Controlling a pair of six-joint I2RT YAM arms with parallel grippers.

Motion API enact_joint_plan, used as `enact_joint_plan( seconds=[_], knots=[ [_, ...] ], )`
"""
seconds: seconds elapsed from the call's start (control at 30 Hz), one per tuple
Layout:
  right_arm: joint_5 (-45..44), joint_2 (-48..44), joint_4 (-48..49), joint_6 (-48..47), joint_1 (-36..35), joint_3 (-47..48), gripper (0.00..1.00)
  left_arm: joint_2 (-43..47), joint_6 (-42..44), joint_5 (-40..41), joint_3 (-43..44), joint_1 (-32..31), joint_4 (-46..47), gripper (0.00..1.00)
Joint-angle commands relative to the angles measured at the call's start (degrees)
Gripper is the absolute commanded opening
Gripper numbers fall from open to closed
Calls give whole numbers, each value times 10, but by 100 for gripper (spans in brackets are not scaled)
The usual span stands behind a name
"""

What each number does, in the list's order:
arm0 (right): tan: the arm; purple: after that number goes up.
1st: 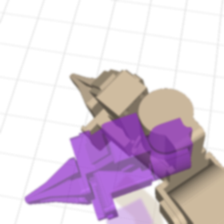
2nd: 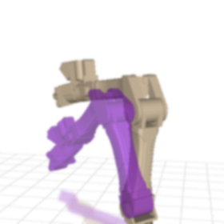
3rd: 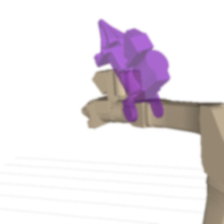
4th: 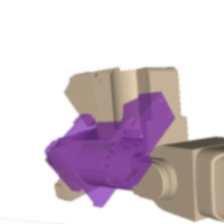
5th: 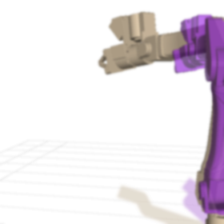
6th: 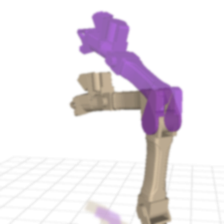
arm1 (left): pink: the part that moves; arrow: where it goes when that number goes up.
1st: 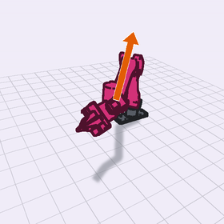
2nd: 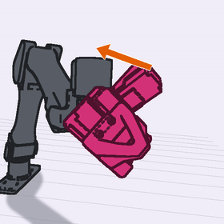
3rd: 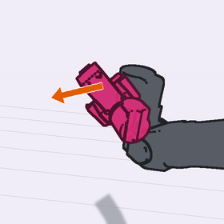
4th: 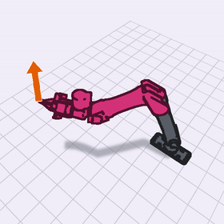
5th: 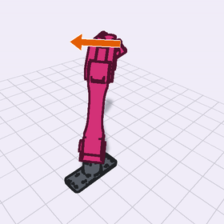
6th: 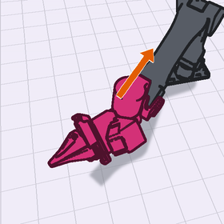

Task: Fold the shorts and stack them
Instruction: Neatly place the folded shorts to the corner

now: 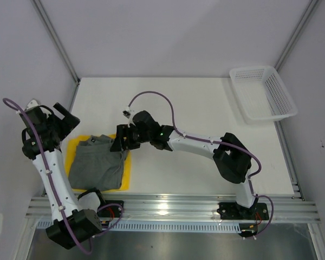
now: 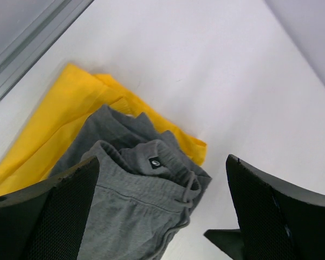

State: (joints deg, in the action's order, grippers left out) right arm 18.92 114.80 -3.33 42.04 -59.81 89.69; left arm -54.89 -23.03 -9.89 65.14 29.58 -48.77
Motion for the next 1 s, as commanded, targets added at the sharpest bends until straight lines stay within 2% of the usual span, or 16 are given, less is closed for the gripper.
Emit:
enact_joint_plan(
  seconds=[0.0,0.03,0.07,0.17,0.37,0.43,0.57,0.6,0.67,0.8,0.97],
  knots=[
    [99,0,153,21,-4,-2,68,13,2,-43,67,-3,-28,99],
    [127,27,189,62,-3,0,68,14,3,-43,74,-3,-39,99],
    [164,42,266,85,-4,5,67,15,3,-45,89,-3,-46,99],
    [192,110,351,135,-8,56,66,21,2,-42,124,-3,-62,99],
    [220,264,430,218,-27,214,68,25,3,-36,151,-2,-70,99],
    [209,300,452,232,-29,234,68,22,3,-31,148,-3,-72,99],
    [125,359,451,237,-21,238,69,26,4,-29,140,-2,-64,99],
    [108,377,444,237,-20,240,73,27,4,-27,138,-3,-62,99],
    [84,394,425,242,-16,254,74,28,4,-28,134,-3,-59,99],
    [98,412,430,248,-12,283,75,27,4,-32,131,-2,-50,99],
    [127,350,385,192,-14,301,80,26,4,-36,133,-3,-48,99]
  ],
)
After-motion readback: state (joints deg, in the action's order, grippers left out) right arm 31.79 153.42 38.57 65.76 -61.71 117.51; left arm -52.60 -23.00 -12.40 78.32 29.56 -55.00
